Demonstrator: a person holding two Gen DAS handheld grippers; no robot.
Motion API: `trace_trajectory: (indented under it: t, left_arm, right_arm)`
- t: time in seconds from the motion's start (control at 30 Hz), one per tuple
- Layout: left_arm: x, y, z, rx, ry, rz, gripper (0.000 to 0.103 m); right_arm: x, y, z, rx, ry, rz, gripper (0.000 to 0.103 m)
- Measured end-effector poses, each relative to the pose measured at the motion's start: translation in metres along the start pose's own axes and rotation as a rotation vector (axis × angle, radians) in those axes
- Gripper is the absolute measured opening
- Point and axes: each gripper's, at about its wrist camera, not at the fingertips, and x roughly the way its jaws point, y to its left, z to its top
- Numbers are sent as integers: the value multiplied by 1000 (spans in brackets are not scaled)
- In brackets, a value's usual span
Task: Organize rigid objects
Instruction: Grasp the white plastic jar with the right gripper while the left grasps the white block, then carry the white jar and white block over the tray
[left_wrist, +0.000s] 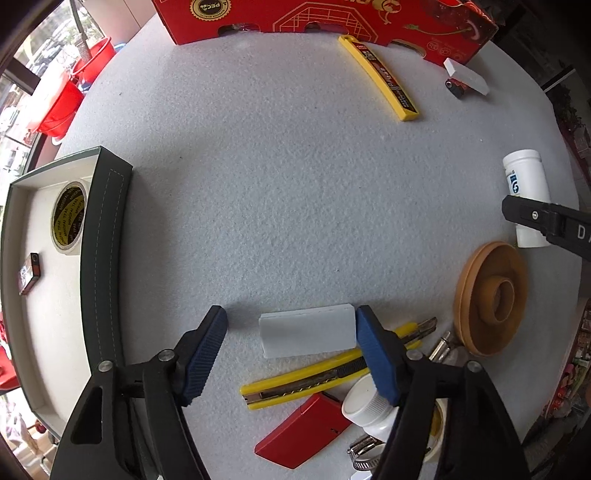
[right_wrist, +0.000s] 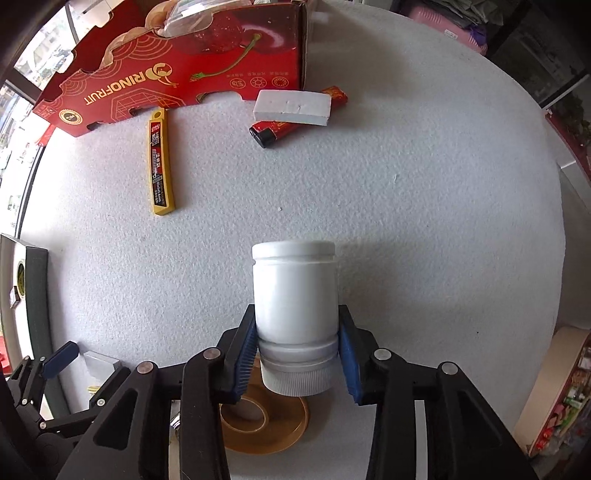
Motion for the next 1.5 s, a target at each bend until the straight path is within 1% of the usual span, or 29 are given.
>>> trace_trajectory:
  t: [0.03, 0.1, 0.3, 0.4, 0.5, 0.53, 0.63, 0.67, 0.7, 0.73, 0.8, 0.97, 1.2, 1.33, 1.5]
  left_arm:
    - [-3, 0, 1, 15, -2, 0, 54]
    - [-4, 2, 1, 21, 19, -18, 54]
    - [-27, 12, -4, 52, -2, -58, 54]
    - [-44, 16, -8, 78, -15, -78, 54]
    - [-59, 17, -17, 119, -24, -100, 54]
    - [-62, 18, -20, 135, -23, -106, 54]
    - [-73, 20, -33, 183, -14, -129, 54]
    - [-76, 23, -38, 197, -11, -137, 54]
    - [-78, 26, -42, 212, -5, -147, 54]
    - [-78, 25, -57, 228, 0, -157, 54]
    - [-82, 29, -70, 257, 5, -164, 54]
    - [-85, 40, -80, 288, 3, -159, 54]
    - [-82, 49, -76, 302, 5, -186, 54]
    - [-79, 54, -73, 300, 0, -197, 54]
    - [-83, 69, -70, 262, -21, -218, 54]
  right_arm:
    - [-6, -3, -3, 11, -10, 5, 41]
    - [-16, -9, -11, 39, -24, 23, 42]
    - [-46, -23, -34, 110, -47, 83, 42]
    - [-60, -31, -55, 154, -46, 108, 42]
    - [-69, -31, -74, 170, -40, 118, 42]
    - [-72, -22, -76, 174, -38, 122, 42]
    - [-81, -15, -95, 180, -36, 131, 42]
    - [-78, -1, -97, 181, -32, 137, 42]
    - [-80, 1, -103, 181, -28, 142, 42]
    - [-79, 5, -107, 182, -25, 143, 42]
    - [-81, 11, -114, 177, -17, 147, 42]
    - [-86, 23, -135, 171, 1, 150, 42]
    - [-93, 39, -151, 161, 18, 148, 42]
    - [-97, 52, -149, 124, 18, 135, 42]
    - [-105, 69, -139, 74, 2, 115, 42]
